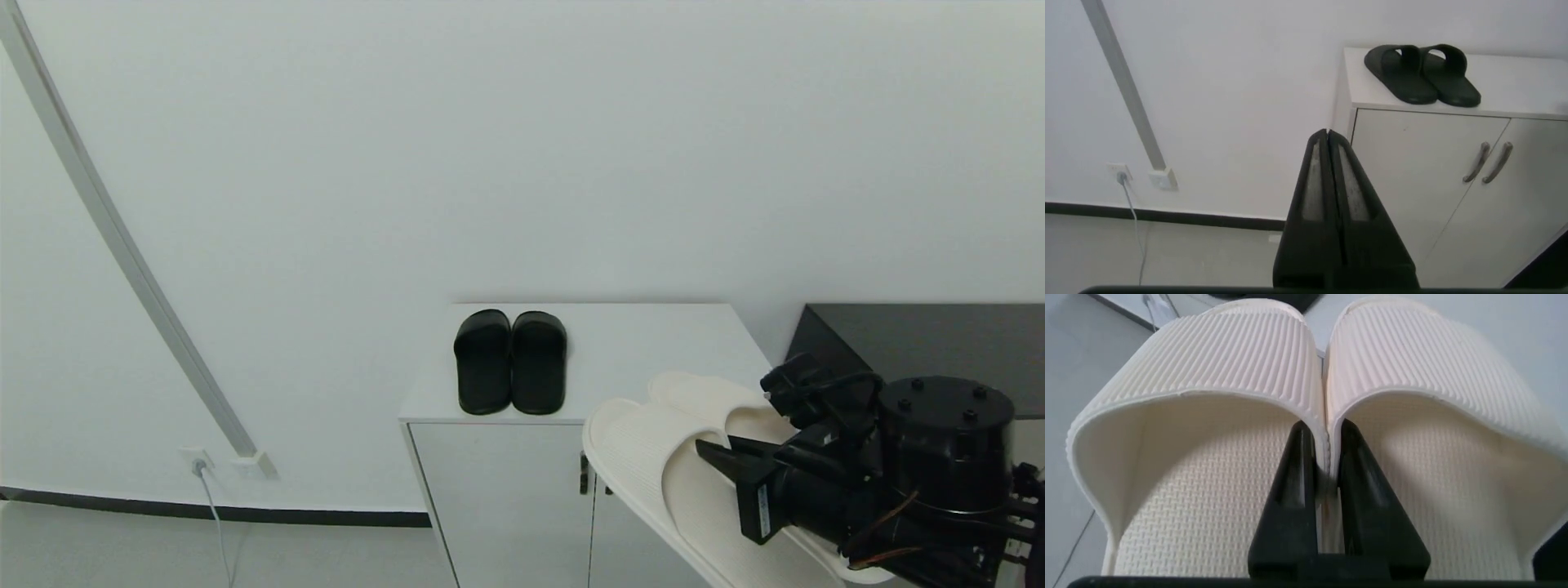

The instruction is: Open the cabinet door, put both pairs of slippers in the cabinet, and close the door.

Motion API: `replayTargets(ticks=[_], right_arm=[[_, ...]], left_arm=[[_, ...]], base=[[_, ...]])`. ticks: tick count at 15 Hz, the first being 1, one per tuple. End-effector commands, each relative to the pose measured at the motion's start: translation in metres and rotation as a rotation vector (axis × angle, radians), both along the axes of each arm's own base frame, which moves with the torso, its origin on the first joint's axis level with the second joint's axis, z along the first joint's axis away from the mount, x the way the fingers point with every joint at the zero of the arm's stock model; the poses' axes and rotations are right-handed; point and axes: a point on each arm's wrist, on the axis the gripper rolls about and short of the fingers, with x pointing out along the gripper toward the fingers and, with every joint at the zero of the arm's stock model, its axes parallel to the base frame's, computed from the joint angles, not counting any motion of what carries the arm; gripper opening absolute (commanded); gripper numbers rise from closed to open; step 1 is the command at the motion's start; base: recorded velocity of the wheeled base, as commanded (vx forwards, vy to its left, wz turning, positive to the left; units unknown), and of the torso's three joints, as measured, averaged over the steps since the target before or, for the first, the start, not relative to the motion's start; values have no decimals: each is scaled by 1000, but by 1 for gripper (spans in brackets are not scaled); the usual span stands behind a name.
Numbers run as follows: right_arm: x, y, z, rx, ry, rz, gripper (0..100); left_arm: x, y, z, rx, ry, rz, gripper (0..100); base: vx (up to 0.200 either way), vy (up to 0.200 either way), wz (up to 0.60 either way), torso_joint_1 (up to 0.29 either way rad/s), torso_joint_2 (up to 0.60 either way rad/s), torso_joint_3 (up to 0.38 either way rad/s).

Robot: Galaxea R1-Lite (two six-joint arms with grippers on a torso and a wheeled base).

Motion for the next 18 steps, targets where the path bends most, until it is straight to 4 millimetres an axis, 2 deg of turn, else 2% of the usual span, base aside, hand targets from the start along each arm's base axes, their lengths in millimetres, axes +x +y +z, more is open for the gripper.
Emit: replayTargets(ticks=[1, 14, 18], right_arm=[[0, 1, -2, -3, 4, 3, 0], [-4, 2, -4, -11, 10, 21, 0], [-7, 1, -4, -10, 8, 26, 0]], left_arm=[[0, 0, 0, 0, 0, 0, 0], [0, 0, 0, 0, 0, 0, 0], [0, 0, 0, 9, 1, -4, 0]], base=[[0, 0, 0, -22, 66, 41], [0, 0, 0, -13, 35, 18], [0, 0, 0, -133, 294, 161]])
